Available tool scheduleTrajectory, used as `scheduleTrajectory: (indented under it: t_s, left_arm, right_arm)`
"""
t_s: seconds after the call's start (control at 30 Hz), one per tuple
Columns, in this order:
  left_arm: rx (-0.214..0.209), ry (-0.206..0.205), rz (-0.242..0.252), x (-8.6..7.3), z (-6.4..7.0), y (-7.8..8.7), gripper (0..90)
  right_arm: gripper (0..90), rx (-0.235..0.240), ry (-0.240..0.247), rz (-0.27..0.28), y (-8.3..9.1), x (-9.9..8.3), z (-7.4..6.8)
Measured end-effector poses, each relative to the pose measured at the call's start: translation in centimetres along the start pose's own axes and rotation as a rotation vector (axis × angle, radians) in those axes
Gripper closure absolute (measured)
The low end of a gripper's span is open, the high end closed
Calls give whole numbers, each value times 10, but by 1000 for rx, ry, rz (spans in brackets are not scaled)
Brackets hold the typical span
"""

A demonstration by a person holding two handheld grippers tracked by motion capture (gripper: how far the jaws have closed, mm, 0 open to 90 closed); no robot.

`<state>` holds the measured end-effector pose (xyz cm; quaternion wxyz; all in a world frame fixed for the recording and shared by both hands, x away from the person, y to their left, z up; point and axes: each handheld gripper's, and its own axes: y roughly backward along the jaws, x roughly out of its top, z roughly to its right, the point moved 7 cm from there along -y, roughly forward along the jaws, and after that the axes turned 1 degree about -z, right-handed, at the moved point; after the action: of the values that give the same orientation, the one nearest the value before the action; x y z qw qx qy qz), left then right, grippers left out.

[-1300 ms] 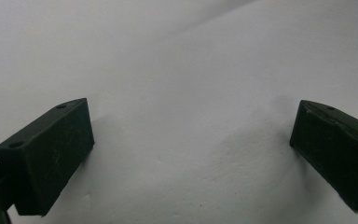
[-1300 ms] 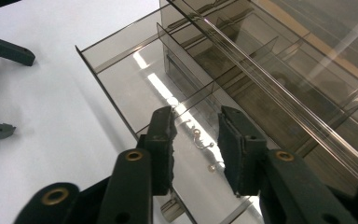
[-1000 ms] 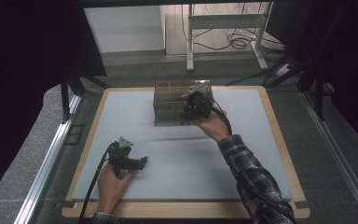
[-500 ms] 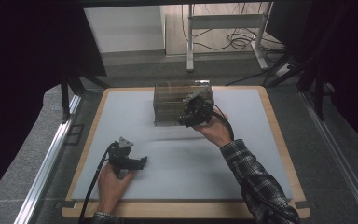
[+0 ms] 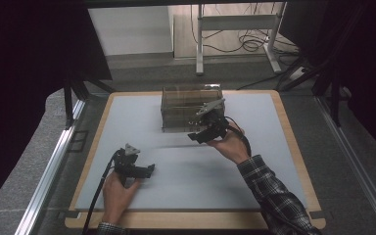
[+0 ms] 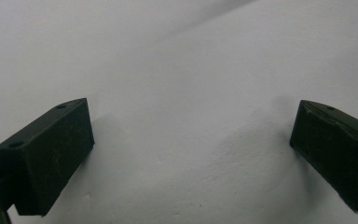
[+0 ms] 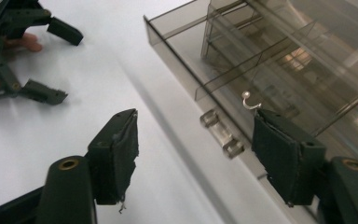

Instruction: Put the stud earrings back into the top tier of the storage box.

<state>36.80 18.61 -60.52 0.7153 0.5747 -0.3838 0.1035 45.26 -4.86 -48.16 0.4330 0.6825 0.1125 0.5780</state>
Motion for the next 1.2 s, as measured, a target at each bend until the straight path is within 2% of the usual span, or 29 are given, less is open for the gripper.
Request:
scheduleTrajectory:
  t_s: [0.13,0.5,0.83,1.2]
  left_arm:
    - [0,0,1,0,0,0,0]
    - [0,3,4,0,0,0,0]
    - [-1,-2,-1,0,0,0,0]
    - [-2,5,2,0,0,0,0]
  right_arm:
    - [267,-4,10,-3,4,-9,-2]
    - [214,-15,-11,10,11,-35,-7]
    - [193,-46,-13,-3,17,-64,-13]
    - [177,-64,-64,-11,18,-103,-16]
